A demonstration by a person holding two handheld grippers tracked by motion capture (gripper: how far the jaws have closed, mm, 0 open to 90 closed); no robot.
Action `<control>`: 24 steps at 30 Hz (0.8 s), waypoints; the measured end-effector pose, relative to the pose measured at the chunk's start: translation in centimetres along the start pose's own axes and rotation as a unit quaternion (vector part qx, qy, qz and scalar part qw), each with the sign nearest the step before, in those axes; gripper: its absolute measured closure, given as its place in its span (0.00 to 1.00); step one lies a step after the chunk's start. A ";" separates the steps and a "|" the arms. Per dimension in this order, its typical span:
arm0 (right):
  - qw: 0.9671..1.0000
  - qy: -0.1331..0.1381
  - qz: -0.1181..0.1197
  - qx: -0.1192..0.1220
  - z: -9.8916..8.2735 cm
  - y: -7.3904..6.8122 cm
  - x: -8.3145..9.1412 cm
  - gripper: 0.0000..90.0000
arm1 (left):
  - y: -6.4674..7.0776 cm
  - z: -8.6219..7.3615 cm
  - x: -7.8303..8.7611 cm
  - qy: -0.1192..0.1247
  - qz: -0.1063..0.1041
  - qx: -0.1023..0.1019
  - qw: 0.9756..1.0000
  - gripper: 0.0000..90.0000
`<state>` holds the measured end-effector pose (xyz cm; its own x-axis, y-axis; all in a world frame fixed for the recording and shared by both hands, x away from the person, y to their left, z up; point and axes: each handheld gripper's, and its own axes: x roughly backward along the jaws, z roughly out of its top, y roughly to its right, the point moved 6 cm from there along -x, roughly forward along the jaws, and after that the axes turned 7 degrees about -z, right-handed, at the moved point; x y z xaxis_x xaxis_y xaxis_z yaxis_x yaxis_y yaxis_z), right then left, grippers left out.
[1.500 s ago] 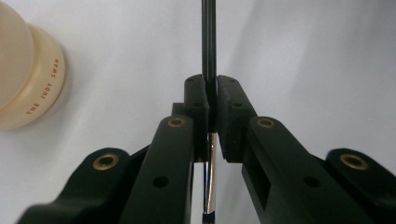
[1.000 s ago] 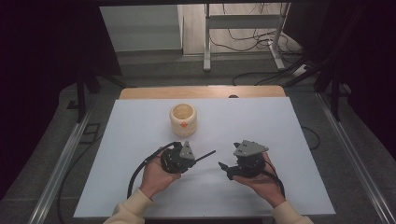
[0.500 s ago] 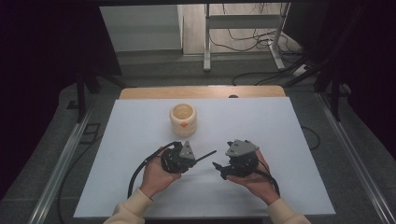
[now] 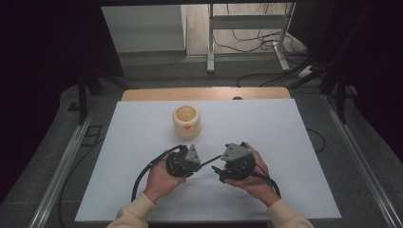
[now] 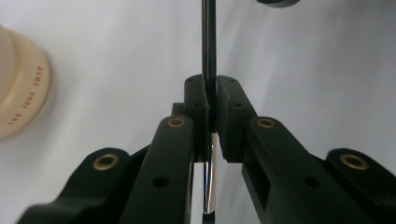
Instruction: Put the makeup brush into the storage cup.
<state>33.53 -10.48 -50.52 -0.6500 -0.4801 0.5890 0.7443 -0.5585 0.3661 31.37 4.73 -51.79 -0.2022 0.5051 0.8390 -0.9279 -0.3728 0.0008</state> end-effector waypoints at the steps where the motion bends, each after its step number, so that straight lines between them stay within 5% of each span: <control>1: 1.000 -0.001 -0.001 0.006 0.0 0.0 -0.1 0.18 | 0.0 0.0 -0.1 0.000 -0.002 0.000 1.000 0.93; 6: 1.000 -0.008 0.011 0.022 0.0 -0.4 -0.4 0.21 | 0.2 0.1 -0.4 -0.002 -0.003 -0.001 1.000 0.93; 15: 0.995 -0.033 0.007 0.093 -0.1 -1.9 -1.3 0.36 | 0.4 0.1 -0.6 -0.006 -0.007 -0.003 1.000 0.93; 24: 0.990 -0.033 0.023 0.134 0.0 -3.2 -1.7 0.61 | 0.7 0.3 -0.8 0.001 -0.017 0.002 1.000 0.93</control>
<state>32.24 -7.89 -52.70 -0.6098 -0.4510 0.6517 0.7925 -0.3331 0.5109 30.99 3.85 -52.35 -0.1717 0.5182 0.8378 -0.9331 -0.3583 0.0304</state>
